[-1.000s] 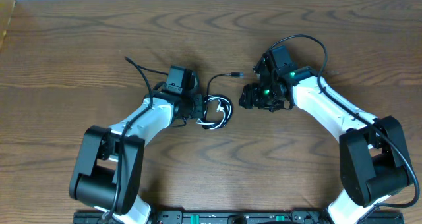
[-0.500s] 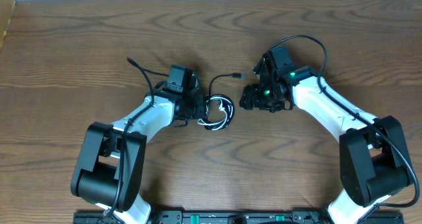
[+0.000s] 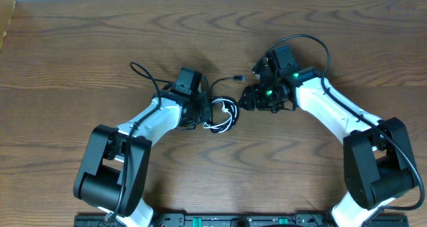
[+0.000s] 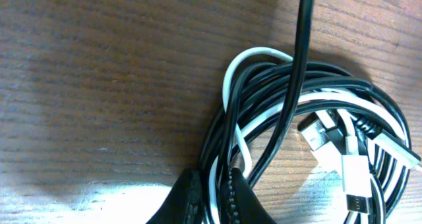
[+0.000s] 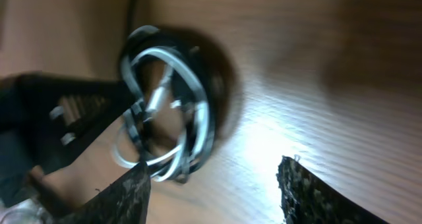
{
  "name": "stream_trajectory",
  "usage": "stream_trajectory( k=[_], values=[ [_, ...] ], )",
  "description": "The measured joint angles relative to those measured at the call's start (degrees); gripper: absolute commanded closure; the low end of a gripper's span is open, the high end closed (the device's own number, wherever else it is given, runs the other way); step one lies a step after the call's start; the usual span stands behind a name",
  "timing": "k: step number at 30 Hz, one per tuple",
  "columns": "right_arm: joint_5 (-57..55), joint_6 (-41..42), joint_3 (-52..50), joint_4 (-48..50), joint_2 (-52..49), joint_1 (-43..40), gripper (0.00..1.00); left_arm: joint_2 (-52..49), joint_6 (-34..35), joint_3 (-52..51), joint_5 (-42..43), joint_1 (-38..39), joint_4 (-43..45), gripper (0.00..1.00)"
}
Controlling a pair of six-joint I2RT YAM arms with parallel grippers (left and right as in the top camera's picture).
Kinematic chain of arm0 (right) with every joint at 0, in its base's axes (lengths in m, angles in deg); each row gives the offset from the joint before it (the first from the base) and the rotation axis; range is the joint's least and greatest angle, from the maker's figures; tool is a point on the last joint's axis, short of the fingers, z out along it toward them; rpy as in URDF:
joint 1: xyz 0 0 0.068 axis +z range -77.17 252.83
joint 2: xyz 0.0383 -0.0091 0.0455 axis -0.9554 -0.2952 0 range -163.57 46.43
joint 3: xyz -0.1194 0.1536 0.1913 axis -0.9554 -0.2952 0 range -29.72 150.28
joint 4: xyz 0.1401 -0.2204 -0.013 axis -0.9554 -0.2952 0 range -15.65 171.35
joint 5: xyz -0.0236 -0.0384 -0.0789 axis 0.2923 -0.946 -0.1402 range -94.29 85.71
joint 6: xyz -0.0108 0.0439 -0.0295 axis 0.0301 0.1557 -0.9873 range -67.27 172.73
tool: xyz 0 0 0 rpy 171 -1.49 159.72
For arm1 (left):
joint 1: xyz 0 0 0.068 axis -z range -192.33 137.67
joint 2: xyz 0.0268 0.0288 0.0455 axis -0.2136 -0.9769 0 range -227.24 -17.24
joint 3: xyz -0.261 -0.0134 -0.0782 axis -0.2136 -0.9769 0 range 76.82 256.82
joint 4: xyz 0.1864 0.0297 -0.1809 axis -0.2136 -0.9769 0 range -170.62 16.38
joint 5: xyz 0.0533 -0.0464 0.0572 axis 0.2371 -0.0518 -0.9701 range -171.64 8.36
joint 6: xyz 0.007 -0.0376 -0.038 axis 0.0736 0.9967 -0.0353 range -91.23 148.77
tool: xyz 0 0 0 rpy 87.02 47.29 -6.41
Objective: Untangle cables
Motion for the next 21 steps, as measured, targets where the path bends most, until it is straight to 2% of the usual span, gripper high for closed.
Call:
stream_trajectory(
  k=[6, 13, 21],
  values=[
    [2.8, -3.1, 1.7, 0.0, 4.2, 1.5, 0.37, 3.4, 6.5, -0.5, 2.2, -2.0, -1.6, 0.93],
    [2.3, -3.6, 3.3, -0.2, 12.7, 2.4, 0.39, 15.0, 16.4, -0.5, 9.5, -6.6, -1.6, 0.93],
    [1.0, -2.1, 3.3, -1.3, 12.5, 4.1, 0.4, 21.6, 32.7, -0.5, 13.3, -7.6, -4.1, 0.93]
  ],
)
